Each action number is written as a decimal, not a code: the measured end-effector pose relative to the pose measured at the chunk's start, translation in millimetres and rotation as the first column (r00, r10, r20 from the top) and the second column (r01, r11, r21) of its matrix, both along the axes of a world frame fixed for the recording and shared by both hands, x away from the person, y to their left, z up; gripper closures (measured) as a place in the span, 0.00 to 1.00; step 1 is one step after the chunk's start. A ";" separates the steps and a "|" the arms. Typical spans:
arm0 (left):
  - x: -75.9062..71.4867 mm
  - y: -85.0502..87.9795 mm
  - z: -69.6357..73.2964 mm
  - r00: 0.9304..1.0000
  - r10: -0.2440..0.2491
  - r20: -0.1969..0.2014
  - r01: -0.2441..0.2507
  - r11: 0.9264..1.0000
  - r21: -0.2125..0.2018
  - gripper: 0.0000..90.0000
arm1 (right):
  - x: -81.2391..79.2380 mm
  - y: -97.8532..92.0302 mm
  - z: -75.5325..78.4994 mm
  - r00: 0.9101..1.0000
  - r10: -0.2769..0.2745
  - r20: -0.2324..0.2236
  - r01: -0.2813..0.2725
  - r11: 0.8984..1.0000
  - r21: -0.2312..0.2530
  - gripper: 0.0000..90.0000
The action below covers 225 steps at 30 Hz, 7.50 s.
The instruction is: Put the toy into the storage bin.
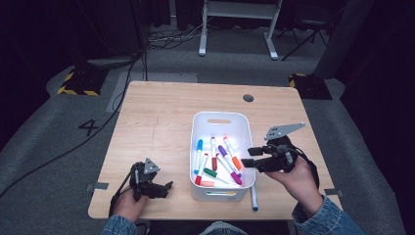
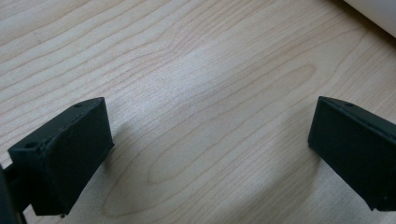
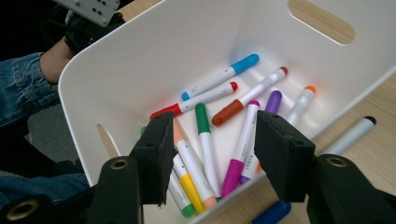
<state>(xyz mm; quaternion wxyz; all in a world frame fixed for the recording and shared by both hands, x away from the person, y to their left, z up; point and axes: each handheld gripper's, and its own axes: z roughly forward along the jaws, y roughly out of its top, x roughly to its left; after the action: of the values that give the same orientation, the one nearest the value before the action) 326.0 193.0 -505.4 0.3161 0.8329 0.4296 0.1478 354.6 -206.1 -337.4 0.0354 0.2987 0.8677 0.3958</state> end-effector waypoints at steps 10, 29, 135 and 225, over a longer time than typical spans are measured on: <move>0.2 0.0 0.3 1.000 0.004 0.004 -0.004 1.000 0.003 0.00 | 0.9 -29.8 -4.1 0.997 -0.072 0.002 0.072 0.997 0.018 0.54; 0.2 -0.1 0.1 1.000 0.003 0.002 -0.003 1.000 0.001 0.00 | -1.0 -39.4 -70.3 0.988 -0.117 -0.102 0.106 0.988 -0.113 0.55; 0.2 0.0 0.3 1.000 0.004 0.004 -0.004 1.000 0.004 0.00 | -12.9 -36.7 -0.2 0.996 -0.055 0.072 0.055 0.998 0.000 0.85; -3.0 1.2 -0.1 1.000 0.015 -0.004 -0.015 1.000 -0.004 0.00 | 35.6 -23.8 -13.1 0.995 -0.098 -0.012 0.098 0.995 -0.014 0.54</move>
<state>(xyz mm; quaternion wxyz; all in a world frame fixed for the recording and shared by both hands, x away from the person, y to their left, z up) 323.0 194.2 -505.5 0.3158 0.8293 0.4368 0.1476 390.2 -229.9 -350.4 0.0512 0.3433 0.8548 0.3859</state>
